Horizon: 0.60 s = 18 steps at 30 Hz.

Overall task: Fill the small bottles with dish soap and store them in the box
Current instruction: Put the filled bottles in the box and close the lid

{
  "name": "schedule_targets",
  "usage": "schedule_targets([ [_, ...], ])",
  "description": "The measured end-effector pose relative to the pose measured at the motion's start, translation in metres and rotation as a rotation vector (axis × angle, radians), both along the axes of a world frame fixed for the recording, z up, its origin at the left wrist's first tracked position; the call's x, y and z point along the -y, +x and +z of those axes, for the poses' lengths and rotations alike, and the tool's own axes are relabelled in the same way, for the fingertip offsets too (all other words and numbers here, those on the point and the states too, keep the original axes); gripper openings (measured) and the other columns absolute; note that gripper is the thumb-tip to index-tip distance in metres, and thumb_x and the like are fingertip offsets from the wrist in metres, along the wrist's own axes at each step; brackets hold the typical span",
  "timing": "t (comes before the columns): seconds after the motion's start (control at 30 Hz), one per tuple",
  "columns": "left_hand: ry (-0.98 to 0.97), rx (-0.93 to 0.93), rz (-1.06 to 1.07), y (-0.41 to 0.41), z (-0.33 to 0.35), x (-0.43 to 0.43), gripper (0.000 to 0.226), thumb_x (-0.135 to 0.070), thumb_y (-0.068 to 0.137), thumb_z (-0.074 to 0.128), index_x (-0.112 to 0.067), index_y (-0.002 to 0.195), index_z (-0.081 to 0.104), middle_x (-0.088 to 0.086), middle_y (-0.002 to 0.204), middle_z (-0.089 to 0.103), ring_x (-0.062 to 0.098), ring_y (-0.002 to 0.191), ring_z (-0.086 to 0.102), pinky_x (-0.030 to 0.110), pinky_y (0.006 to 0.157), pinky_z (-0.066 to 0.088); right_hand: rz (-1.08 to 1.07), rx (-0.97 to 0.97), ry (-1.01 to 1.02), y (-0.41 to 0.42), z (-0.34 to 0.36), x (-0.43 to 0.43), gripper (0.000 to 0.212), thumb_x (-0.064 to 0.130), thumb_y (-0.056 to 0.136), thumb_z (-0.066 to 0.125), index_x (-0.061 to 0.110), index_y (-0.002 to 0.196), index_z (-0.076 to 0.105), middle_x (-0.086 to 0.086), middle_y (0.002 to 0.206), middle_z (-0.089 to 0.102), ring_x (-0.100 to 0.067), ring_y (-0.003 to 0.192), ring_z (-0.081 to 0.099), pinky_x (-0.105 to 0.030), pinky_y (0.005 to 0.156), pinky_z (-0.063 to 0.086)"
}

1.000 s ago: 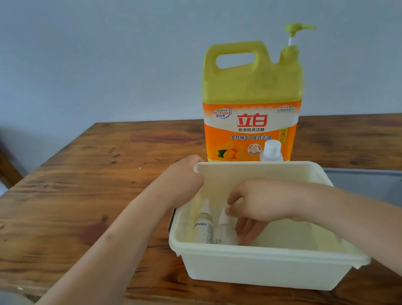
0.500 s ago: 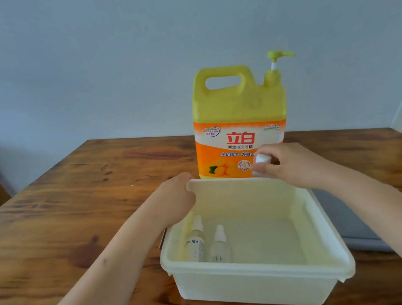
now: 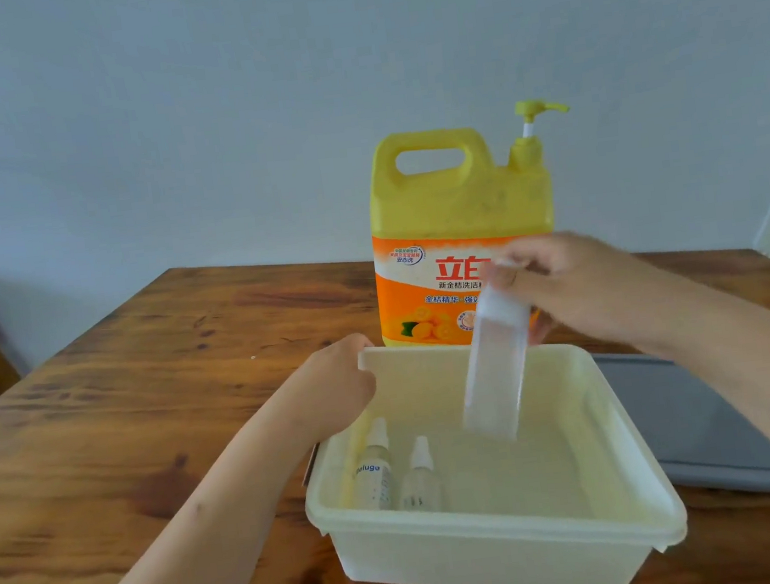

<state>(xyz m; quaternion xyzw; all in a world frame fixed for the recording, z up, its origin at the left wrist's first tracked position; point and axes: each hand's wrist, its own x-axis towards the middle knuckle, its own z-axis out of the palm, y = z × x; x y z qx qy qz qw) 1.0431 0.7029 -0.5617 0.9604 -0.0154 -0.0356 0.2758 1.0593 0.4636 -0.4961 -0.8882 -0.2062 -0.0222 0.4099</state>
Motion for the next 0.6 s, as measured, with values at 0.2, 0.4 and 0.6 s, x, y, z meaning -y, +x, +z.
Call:
schedule_targets([
  [0.2, -0.016, -0.016, 0.043, -0.003, 0.004, 0.003, 0.030, -0.015, 0.093, 0.039, -0.024, 0.117, 0.053, -0.002, 0.102, 0.063, 0.016, 0.089, 0.060, 0.033, 0.073, 0.050, 0.087, -0.375, -0.380, -0.015, -0.054, -0.026, 0.033, 0.045, 0.099, 0.039, 0.019, 0.105, 0.059, 0.002, 0.086, 0.069, -0.022, 0.072, 0.073, -0.035, 0.079, 0.056],
  [0.4, -0.021, -0.003, 0.022, -0.004, 0.004, 0.003, 0.031, -0.013, 0.091, 0.039, -0.020, 0.117, 0.053, 0.001, 0.101, 0.062, 0.018, 0.090, 0.059, 0.033, 0.072, 0.049, 0.033, -0.476, -0.445, -0.015, -0.066, -0.033, 0.036, 0.042, 0.092, 0.058, 0.013, 0.113, 0.058, -0.008, 0.100, 0.070, -0.022, 0.084, 0.073, -0.041, 0.086, 0.056],
  [0.6, -0.028, -0.006, 0.032, -0.003, 0.003, 0.002, 0.031, -0.013, 0.091, 0.039, -0.023, 0.116, 0.053, -0.001, 0.101, 0.061, 0.016, 0.089, 0.058, 0.033, 0.071, 0.048, 0.104, -0.614, -0.512, -0.020, -0.069, -0.036, 0.048, 0.043, 0.092, 0.057, 0.008, 0.125, 0.051, -0.006, 0.085, 0.076, -0.017, 0.072, 0.074, -0.033, 0.084, 0.056],
])
